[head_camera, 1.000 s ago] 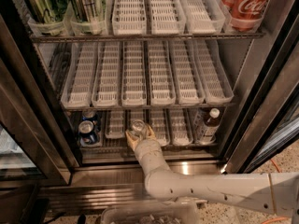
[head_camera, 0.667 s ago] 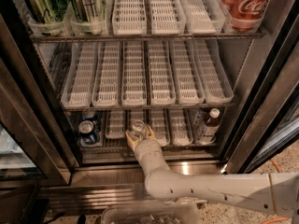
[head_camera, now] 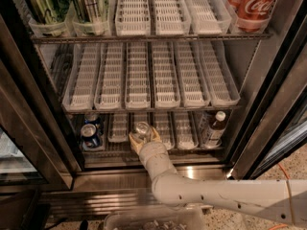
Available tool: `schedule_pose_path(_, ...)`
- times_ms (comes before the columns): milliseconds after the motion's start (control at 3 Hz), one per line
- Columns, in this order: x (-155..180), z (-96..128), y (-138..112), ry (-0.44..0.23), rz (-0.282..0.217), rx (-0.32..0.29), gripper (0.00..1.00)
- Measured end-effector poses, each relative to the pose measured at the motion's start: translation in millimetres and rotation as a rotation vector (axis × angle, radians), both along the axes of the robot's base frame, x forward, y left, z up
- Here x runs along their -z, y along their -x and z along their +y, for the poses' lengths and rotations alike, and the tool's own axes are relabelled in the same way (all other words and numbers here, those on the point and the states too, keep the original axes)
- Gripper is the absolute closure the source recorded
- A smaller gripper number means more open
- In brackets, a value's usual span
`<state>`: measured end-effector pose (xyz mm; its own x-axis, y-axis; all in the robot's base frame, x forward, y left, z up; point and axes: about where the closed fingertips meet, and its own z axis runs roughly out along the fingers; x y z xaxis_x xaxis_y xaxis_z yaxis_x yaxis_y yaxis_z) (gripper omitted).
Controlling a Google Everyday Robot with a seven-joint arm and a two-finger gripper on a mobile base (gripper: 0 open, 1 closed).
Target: Pick 7up can from bottom shelf of fridge
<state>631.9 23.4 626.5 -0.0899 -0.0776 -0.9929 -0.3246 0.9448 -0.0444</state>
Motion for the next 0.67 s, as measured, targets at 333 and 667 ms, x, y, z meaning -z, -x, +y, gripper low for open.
schedule_pose_path(333,-17.0,-1.1,7.3,-0.018,-0.013,-0.021,1.00)
schedule_pose_path(667,-33.9,-11.4,14.7,-0.016,0.008,-0.049,1.00)
